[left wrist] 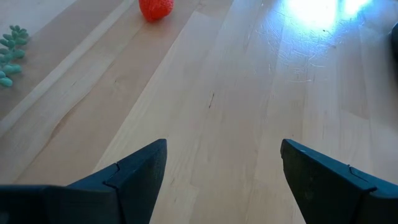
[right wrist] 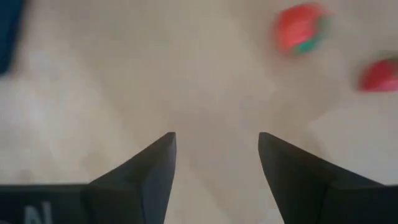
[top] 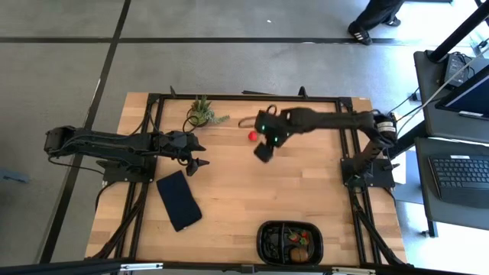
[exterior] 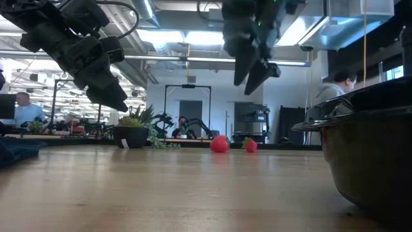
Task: Pick and placing Produce into tupperware
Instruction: Put the small red strawberry into the black container
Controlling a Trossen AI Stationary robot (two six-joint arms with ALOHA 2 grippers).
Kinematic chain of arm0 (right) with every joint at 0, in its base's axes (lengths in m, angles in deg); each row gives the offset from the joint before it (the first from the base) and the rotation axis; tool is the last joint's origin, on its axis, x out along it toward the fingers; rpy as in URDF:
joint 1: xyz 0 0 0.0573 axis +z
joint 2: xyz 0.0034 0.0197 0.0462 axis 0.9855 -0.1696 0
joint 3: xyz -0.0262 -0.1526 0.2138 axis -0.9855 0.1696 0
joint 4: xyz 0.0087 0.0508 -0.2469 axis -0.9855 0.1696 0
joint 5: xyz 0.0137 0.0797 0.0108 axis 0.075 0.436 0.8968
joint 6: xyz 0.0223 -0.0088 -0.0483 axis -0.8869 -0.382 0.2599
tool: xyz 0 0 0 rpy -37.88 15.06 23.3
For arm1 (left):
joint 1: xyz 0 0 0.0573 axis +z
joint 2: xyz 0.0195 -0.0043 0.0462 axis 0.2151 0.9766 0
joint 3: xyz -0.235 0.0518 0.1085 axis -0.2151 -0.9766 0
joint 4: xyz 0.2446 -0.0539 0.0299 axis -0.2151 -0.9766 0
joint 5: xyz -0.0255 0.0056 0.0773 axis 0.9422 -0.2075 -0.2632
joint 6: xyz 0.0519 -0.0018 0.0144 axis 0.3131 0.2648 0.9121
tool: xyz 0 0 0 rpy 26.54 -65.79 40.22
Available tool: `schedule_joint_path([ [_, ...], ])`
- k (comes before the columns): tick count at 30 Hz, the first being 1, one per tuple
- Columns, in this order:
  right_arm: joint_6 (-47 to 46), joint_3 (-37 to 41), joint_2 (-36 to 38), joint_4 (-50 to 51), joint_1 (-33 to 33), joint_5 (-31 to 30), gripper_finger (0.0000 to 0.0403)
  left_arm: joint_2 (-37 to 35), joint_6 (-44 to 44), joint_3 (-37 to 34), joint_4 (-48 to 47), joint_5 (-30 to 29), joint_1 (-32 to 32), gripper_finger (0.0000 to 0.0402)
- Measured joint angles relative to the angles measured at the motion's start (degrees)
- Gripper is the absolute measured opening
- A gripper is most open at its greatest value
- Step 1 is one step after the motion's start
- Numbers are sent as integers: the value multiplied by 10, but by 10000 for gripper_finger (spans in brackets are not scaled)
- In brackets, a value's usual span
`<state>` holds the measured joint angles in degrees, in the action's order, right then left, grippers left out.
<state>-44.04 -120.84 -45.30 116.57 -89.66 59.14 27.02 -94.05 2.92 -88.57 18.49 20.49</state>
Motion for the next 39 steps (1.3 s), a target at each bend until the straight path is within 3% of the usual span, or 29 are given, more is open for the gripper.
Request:
schedule_joint_path([
  [10, 15, 0, 0, 0, -147, -12, 229, 0, 0, 0, 0, 0, 0, 303],
  [21, 66, 0, 0, -4, -208, -9, 234, 0, 1, 0, 0, 0, 0, 303],
  [25, 86, 0, 0, -4, -208, -9, 268, 0, 1, 0, 0, 0, 0, 303],
  [33, 73, 0, 0, -5, -208, -9, 383, 0, 1, 0, 0, 0, 0, 303],
  [39, 56, 0, 0, -20, -207, -10, 386, 0, 1, 0, 0, 0, 0, 303],
])
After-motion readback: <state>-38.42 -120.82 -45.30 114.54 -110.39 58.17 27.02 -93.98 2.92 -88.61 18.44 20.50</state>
